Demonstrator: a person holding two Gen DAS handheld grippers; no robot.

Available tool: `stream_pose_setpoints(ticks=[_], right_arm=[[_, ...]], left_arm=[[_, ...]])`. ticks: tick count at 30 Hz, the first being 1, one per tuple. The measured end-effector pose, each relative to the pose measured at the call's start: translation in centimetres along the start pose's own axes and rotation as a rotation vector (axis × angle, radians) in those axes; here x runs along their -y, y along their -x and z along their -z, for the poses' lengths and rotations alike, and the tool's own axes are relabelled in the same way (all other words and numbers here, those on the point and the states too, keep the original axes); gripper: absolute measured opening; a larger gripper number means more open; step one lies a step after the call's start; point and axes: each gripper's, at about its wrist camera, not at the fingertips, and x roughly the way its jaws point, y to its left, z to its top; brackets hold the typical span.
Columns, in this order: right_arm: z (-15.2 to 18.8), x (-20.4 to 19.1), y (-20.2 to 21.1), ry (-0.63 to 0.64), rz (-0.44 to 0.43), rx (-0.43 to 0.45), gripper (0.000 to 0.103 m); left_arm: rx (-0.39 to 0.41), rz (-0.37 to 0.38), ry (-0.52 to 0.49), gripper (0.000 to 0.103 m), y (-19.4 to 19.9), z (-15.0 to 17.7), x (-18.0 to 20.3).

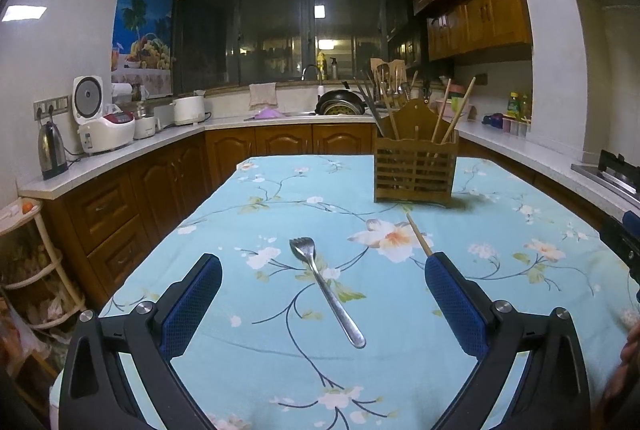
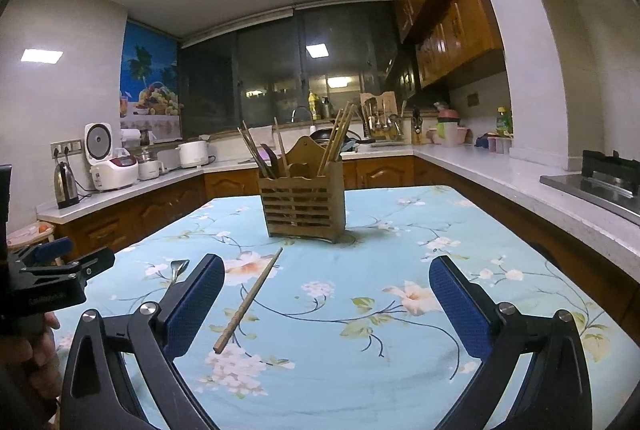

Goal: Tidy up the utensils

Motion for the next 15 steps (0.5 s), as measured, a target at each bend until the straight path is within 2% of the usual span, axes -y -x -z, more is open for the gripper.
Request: stream_pose_setpoints(ticks=[15], right_arm=[[-0.07,-0.33,0.49,0.016,-0.027,0.021,0.103]], left_arm=[[0.017,-0.014,-0.02,0.102,0.22,-0.16,-0.01]])
